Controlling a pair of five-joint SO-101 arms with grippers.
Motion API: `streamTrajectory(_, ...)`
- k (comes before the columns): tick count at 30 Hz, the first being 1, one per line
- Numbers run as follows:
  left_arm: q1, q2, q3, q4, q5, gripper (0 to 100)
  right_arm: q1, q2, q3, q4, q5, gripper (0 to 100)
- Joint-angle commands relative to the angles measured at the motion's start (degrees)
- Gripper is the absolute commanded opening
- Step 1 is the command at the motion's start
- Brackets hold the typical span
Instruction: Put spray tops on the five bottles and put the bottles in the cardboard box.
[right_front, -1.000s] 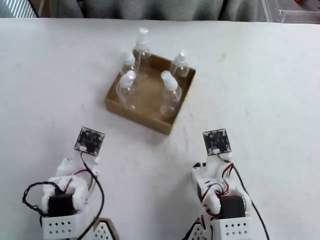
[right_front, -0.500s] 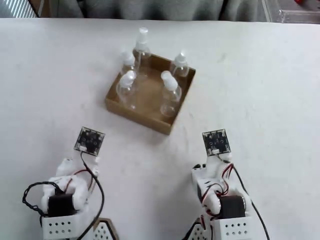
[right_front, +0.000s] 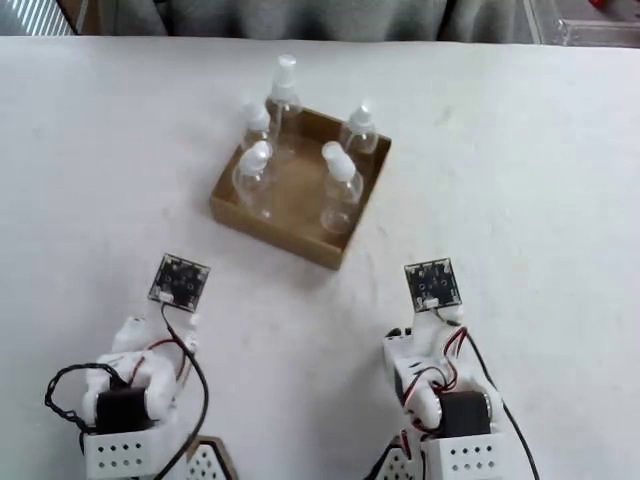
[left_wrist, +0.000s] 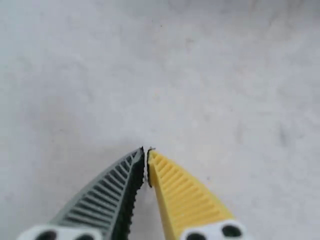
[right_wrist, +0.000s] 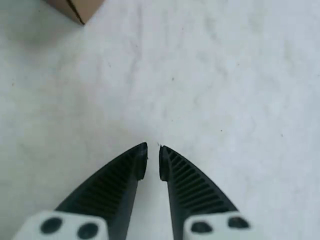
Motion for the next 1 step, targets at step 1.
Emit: streamTrajectory(1,0.66,-0.48,-0.09,0.26,0.62,2,-0.22,-0.22,0.53,0.31,0.70,1.7)
